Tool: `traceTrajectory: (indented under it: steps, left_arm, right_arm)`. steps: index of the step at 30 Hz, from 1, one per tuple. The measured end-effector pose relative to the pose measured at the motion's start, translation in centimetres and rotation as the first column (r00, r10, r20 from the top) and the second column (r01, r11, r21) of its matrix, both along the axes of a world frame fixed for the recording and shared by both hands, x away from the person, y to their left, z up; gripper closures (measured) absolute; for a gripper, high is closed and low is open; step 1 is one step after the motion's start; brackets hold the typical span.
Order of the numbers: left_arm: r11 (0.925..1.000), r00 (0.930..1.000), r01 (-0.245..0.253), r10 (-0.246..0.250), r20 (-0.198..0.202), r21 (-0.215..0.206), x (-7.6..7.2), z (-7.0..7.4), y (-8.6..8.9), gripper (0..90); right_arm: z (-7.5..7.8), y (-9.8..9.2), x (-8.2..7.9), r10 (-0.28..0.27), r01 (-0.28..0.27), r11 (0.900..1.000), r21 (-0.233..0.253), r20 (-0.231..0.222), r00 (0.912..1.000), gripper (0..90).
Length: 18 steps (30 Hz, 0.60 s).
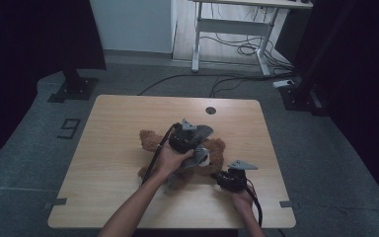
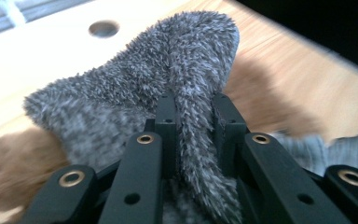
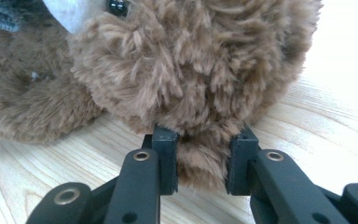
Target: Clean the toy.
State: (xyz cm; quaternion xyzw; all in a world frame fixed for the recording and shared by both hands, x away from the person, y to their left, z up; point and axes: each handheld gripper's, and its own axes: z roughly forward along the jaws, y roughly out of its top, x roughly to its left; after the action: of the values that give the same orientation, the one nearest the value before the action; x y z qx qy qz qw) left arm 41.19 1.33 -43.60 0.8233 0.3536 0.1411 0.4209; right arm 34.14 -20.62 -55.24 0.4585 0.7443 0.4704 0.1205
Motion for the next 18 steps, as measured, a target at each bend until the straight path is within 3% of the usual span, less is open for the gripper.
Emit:
traceTrajectory:
  steps: [4,6,10,12,14,16,18]
  left_arm:
    - [0.9957,0.997,0.075,-0.075,0.018,-0.053,-1.9,1.1,-1.7,75.4]
    - [0.9922,0.993,0.116,-0.115,0.027,-0.045,-2.9,1.1,-3.0,75.4]
    - [0.9899,0.9898,0.14,-0.141,0.021,0.02,-3.7,-0.6,-4.7,75.3]
    - [0.9915,0.9915,0.13,-0.13,0.004,-0.008,-3.7,-2.0,-4.8,75.3]
    - [0.9914,0.9912,0.129,-0.128,0.031,-0.02,-4.1,-2.9,-4.7,75.5]
    - [0.9906,0.9884,0.137,-0.137,0.066,0.005,-4.7,-3.1,-4.8,75.5]
    - [0.9889,0.9862,0.148,-0.149,0.073,0.014,-5.1,-3.2,-4.6,75.5]
  right_arm:
    - [0.0,0.0,0.0,-0.002,0.002,1.0,0.007,-0.002,1.0,70.5]
    - [0.0,-0.1,0.0,-0.002,0.002,1.0,0.009,-0.003,1.0,70.5]
    - [0.0,-0.1,0.0,-0.004,0.004,1.0,0.008,-0.006,1.0,70.4]
    - [0.0,-0.1,0.0,-0.005,0.005,1.0,0.013,-0.011,0.9999,70.4]
    - [-0.1,-0.1,0.1,-0.007,0.008,1.0,0.013,-0.022,0.9997,70.4]
    - [-0.1,-0.2,0.1,-0.003,0.003,1.0,0.014,-0.026,0.9997,70.4]
    - [-0.1,-0.2,0.1,-0.002,0.003,1.0,0.012,-0.033,0.9994,70.5]
